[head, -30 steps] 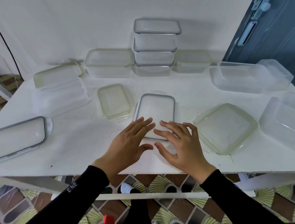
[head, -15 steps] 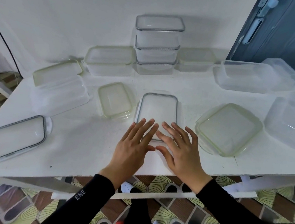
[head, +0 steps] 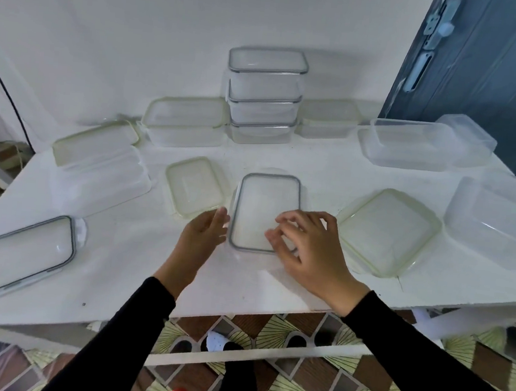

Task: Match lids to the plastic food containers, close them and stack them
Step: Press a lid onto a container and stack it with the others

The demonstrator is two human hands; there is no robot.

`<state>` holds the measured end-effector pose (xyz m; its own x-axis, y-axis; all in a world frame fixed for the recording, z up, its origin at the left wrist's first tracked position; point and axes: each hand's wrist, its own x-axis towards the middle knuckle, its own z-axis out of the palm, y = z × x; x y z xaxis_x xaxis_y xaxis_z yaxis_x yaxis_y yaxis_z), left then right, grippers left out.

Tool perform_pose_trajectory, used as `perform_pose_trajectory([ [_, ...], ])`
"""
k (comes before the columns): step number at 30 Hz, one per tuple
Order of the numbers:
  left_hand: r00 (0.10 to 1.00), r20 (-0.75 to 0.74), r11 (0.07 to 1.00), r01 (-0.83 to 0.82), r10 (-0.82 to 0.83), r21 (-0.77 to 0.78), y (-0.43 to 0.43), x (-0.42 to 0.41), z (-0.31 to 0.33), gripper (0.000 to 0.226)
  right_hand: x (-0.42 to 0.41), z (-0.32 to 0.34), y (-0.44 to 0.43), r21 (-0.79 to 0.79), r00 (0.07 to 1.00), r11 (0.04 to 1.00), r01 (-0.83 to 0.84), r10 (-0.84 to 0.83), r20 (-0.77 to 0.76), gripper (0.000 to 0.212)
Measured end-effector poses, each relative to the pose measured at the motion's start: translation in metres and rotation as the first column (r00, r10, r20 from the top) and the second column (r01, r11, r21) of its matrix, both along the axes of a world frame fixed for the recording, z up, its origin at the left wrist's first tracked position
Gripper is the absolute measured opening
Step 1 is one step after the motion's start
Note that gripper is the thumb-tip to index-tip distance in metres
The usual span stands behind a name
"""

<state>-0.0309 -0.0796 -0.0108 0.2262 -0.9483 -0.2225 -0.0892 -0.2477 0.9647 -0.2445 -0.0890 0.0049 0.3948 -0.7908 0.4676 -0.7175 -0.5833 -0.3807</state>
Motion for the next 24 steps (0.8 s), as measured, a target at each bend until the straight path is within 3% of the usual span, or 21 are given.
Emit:
perform_pose_trajectory([
  [2,0.989,-0.149,0.997,0.026,-0.015,0.076,-0.013,-0.003,0.004,0.046,0.004,0.002,-0.014,0.099,0.993,0.993,0.065,-0.074,0.093,0.031],
  [4,0.994,-0.106,0.995,0.035,-0.025,0.093,-0.022,-0.003,0.008,0.053,0.005,-0.001,-0.025,0.251,0.981,0.961,0.116,-0.15,0.121,0.028],
  [7,0.993,-0.079,0.984,0.096,-0.084,0.152,-0.031,0.001,0.015,0.046,0.006,-0.007,-0.027,0.473,0.967,0.873,0.121,-0.211,0.141,0.035],
  [10,0.947,-0.321,0.943,0.123,-0.018,0.31,-0.043,0.005,0.024,0.032,0.007,-0.008,-0.023,0.564,0.94,0.818,0.113,-0.271,0.205,0.046],
  [15,0.863,-0.504,0.862,0.276,-0.028,0.425,-0.051,0.006,0.033,0.014,0.008,0.002,-0.021,0.65,0.891,0.76,0.027,-0.313,0.328,0.049],
  [18,0.871,-0.491,0.886,0.238,-0.013,0.399,-0.053,0.008,0.033,0.013,0.006,0.005,-0.023,0.698,0.889,0.717,0.001,-0.32,0.328,0.047],
  [21,0.925,-0.378,0.92,0.185,-0.044,0.345,-0.051,0.01,0.033,0.018,0.0,0.014,-0.032,0.752,0.861,0.658,-0.033,-0.364,0.356,0.044],
  [24,0.947,-0.319,0.941,0.147,-0.045,0.303,-0.053,0.01,0.035,0.029,-0.005,0.014,-0.04,0.738,0.846,0.674,-0.045,-0.367,0.387,0.037],
])
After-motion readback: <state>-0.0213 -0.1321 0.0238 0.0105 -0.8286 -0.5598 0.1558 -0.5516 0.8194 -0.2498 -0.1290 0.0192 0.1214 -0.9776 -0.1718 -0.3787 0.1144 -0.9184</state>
